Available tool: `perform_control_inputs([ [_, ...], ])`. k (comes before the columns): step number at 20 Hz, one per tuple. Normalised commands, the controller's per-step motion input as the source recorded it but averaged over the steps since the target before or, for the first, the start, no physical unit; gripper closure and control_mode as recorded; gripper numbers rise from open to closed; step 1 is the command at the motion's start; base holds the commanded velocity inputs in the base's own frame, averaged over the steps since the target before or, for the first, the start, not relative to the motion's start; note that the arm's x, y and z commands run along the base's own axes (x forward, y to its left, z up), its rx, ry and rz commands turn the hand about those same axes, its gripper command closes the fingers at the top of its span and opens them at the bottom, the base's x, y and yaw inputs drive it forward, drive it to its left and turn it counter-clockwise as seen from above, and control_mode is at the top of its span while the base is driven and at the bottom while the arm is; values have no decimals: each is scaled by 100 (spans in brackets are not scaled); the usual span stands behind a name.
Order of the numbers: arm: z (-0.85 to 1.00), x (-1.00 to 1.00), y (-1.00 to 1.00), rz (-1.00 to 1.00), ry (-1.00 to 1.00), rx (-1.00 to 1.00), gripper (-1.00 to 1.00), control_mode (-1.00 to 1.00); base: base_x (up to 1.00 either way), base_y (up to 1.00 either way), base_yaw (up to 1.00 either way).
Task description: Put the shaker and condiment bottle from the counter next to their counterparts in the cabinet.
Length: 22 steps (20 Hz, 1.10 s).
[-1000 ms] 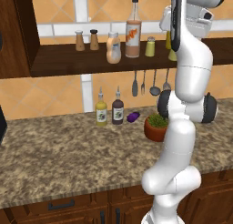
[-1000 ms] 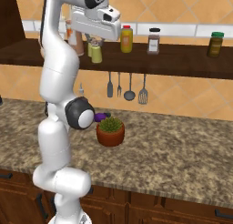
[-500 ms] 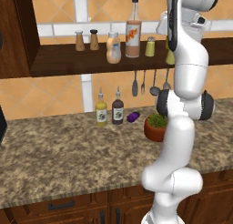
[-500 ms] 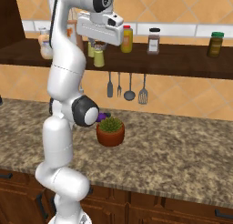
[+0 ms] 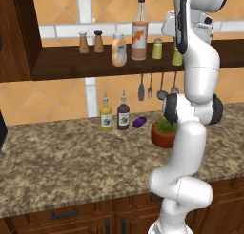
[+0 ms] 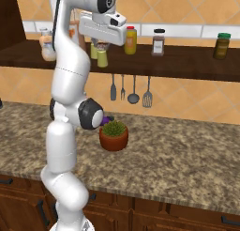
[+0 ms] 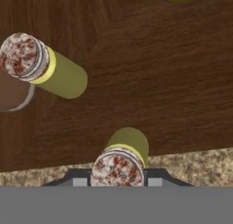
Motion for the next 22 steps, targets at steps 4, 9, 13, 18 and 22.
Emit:
perform_control_inputs([
  [4, 4, 24, 0, 0, 0, 4, 100, -100, 0, 0, 0],
  [9, -2, 12, 0, 0, 0, 0, 100, -100, 0, 0, 0],
  [13, -17, 0, 0, 0, 6, 0, 100, -100, 0, 0, 0],
  [18, -25, 0, 0, 0, 8, 0, 100, -100, 0, 0, 0],
  [22, -17, 0, 0, 0, 7, 0, 100, -100, 0, 0, 0],
])
